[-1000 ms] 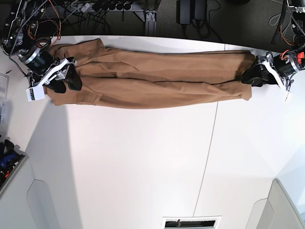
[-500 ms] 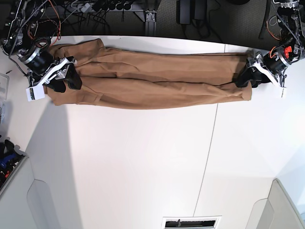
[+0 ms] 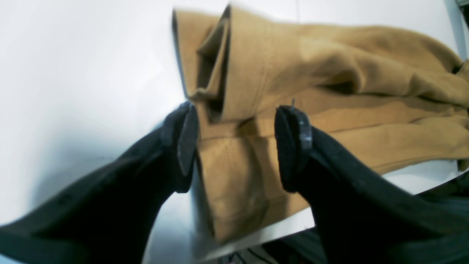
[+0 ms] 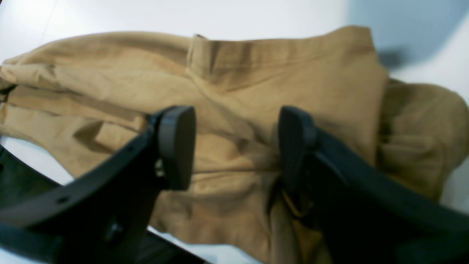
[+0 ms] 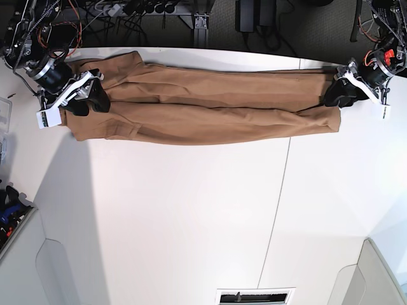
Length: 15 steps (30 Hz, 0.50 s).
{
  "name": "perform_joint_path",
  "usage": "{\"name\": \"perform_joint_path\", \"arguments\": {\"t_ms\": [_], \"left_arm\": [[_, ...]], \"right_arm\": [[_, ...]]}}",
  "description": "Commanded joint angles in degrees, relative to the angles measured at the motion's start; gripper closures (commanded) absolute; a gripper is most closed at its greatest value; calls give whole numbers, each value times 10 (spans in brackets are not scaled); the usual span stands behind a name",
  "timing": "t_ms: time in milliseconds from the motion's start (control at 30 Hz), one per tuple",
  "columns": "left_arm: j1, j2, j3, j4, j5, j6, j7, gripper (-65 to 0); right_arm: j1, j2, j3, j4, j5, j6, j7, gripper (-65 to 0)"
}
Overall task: Layout the t-shirt on the table in an organized manner, then fold the t-shirt properly
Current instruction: 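Regrasp the folded shirt edge with both grippers and smooth it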
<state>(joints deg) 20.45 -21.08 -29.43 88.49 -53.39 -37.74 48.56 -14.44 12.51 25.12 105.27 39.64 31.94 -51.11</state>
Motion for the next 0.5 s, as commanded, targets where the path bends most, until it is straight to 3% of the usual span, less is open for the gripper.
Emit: {"name": "perform_joint_path", "arguments": {"t_ms": [0, 467], "left_arm": [[-3, -7, -4, 8, -12, -4, -12, -363], [-3, 34, 12, 7, 20, -2, -30, -363]], "right_arm": [[4, 7, 3, 10, 13, 2, 11, -356], [-4, 7, 3, 10, 14, 2, 7, -356]]}}
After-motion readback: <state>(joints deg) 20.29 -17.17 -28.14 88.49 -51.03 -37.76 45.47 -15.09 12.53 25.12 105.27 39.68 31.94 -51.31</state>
